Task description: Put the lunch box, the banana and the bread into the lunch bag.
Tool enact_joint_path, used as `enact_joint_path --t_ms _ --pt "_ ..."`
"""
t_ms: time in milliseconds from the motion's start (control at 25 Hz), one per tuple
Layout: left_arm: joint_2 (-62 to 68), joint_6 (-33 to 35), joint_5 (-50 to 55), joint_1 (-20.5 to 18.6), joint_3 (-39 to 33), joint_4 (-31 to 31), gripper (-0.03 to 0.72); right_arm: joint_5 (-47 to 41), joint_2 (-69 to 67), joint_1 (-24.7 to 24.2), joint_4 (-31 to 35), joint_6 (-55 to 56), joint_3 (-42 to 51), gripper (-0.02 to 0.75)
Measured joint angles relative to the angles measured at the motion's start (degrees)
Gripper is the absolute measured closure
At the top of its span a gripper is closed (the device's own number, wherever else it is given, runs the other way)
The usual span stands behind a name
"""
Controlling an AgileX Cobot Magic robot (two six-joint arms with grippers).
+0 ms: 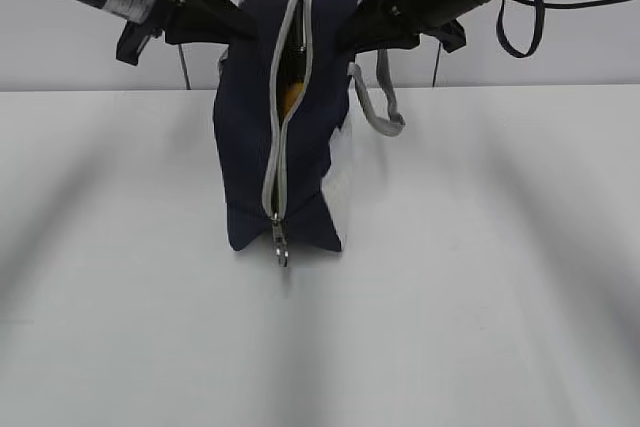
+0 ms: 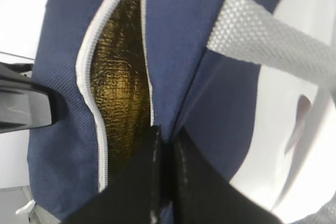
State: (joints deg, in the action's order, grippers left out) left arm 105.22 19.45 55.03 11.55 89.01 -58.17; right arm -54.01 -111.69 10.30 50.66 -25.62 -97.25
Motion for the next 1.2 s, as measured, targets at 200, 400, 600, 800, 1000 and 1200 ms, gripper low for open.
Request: enact_joint_path --t_ms 200,400,600,800,1000,1200 --pt "0.85 0.0 -2.35 0.35 0.0 -0.56 0.687 0.45 -1.04 -0.04 0.0 0.08 -0.1 0.743" --pt "2.01 0.0 -2.51 0.48 0.0 -0.62 0.687 0.45 -2.27 -0.04 0.0 0.08 -0.08 0.743" --pt "3.05 0.0 -2.7 0.48 0.0 -0.2 0.685 -0.13 -2.88 -0.04 0.0 0.08 -0.12 0.742" --pt "3.32 0.0 -3.27 0.48 0.06 0.68 0.682 -0.27 -2.88 -0.04 0.0 0.08 -0.12 0.741" --pt "3.34 0.0 -3.2 0.17 0.06 0.73 0.676 -0.4 -2.88 -0.04 0.0 0.08 -0.12 0.732" --pt "3.34 0.0 -3.2 -0.14 0.06 1.67 0.67 -0.4 -2.88 -0.04 -0.63 0.12 -0.12 0.724"
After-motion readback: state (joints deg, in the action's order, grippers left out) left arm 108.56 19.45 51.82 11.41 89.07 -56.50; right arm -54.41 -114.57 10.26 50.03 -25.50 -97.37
